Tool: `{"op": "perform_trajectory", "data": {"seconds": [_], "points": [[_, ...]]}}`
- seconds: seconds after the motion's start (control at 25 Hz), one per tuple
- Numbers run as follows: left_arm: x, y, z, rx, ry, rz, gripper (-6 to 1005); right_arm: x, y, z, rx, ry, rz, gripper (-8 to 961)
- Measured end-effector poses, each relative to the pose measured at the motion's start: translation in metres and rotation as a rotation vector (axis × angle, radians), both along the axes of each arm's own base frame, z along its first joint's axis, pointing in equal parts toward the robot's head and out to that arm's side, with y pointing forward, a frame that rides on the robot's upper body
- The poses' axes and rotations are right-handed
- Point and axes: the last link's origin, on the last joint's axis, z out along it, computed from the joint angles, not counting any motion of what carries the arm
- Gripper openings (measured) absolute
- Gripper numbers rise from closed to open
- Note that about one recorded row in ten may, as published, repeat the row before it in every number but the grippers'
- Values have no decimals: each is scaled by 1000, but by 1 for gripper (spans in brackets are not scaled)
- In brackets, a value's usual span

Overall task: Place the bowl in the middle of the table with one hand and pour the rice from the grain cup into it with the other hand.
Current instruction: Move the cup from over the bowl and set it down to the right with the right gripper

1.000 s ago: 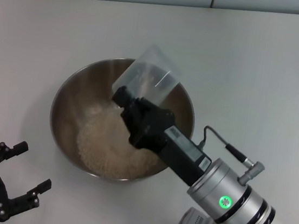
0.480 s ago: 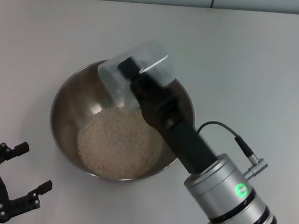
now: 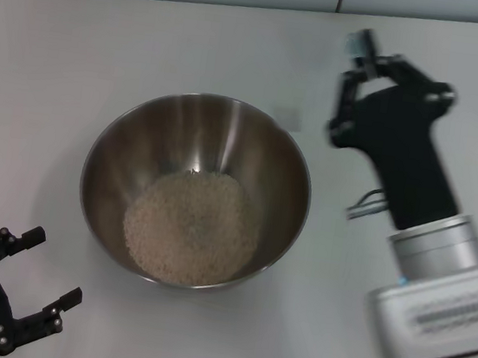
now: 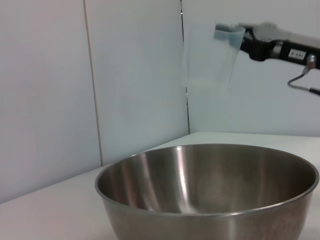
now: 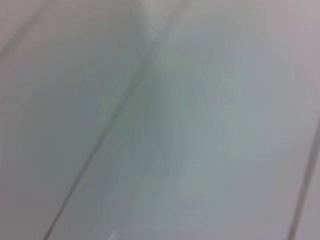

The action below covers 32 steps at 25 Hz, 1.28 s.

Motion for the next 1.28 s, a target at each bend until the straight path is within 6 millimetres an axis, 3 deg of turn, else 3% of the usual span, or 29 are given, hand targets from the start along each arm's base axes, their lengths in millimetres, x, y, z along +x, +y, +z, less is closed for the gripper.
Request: {"op": "perform_trajectory", "data": {"seconds": [0.2,0.24,0.48,1.0,1.28], "points": [[0,0,0,0,-2,-2,859,45,15,12,-80,206,-96,18],[0,0,0,0,-2,-2,859,61,20,14,-103,217,-115,18],[1,1,0,0,-2,-5,859,93,38,18,-166,197,-187,18],[2,3,0,-1,-3,-13,859,99,66,-11,-366,42,-281,54],[3,3,-1,-3,-5,-15,859,100,70,-17,-404,-10,-287,81]]}}
